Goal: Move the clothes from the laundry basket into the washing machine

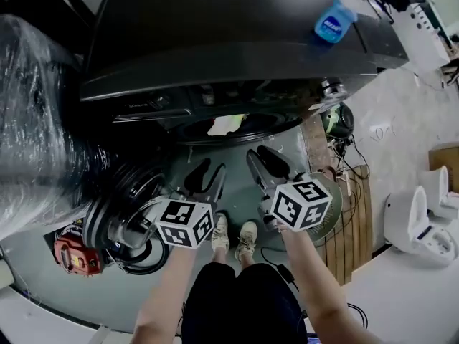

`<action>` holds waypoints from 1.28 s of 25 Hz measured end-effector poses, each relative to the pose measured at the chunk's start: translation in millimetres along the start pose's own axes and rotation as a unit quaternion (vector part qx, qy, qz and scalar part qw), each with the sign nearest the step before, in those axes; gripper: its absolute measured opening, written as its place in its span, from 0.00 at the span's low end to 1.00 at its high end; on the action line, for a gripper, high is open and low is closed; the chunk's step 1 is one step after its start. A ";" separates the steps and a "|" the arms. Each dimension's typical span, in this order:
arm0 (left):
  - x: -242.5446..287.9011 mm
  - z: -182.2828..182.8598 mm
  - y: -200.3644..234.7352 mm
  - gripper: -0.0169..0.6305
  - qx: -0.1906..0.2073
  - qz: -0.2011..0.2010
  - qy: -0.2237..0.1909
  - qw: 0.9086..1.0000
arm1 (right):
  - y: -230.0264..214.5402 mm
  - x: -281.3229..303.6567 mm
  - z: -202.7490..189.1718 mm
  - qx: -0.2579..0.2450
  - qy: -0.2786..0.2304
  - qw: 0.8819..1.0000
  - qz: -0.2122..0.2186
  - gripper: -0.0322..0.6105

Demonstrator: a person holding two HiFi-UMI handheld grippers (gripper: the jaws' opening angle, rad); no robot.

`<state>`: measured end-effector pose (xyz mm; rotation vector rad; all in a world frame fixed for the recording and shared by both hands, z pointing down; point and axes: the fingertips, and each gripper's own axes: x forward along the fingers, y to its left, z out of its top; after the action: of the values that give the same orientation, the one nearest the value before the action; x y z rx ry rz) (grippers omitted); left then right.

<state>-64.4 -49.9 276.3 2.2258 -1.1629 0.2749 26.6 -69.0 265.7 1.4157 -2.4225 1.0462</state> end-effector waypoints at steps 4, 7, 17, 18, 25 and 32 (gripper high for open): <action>-43.7 51.2 -35.3 0.16 0.036 -0.008 -0.027 0.999 | 49.3 -47.9 42.5 -0.016 -0.033 0.999 0.020 0.09; -70.3 79.3 -63.9 0.09 0.063 -0.023 -0.033 0.997 | 82.4 -77.4 68.1 -0.044 -0.040 0.997 0.041 0.09; -142.4 145.6 -134.5 0.03 0.049 -0.069 -0.075 0.994 | 168.0 -156.5 119.0 -0.148 -0.062 0.981 0.106 0.09; -148.1 150.5 -138.3 0.03 0.052 -0.072 -0.077 0.993 | 175.6 -162.9 123.8 -0.155 -0.069 0.979 0.110 0.09; -178.0 164.8 -144.5 0.03 0.098 -0.050 -0.071 0.991 | 216.7 -189.8 142.8 -0.185 -0.106 0.969 0.124 0.09; -195.7 164.1 -142.1 0.03 0.110 -0.028 -0.081 0.990 | 232.3 -196.1 143.7 -0.174 -0.114 0.970 0.127 0.09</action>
<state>-82.0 44.9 0.4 2.5100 -1.2012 0.2113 -25.0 52.0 -43.8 1.1877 -2.8322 0.4740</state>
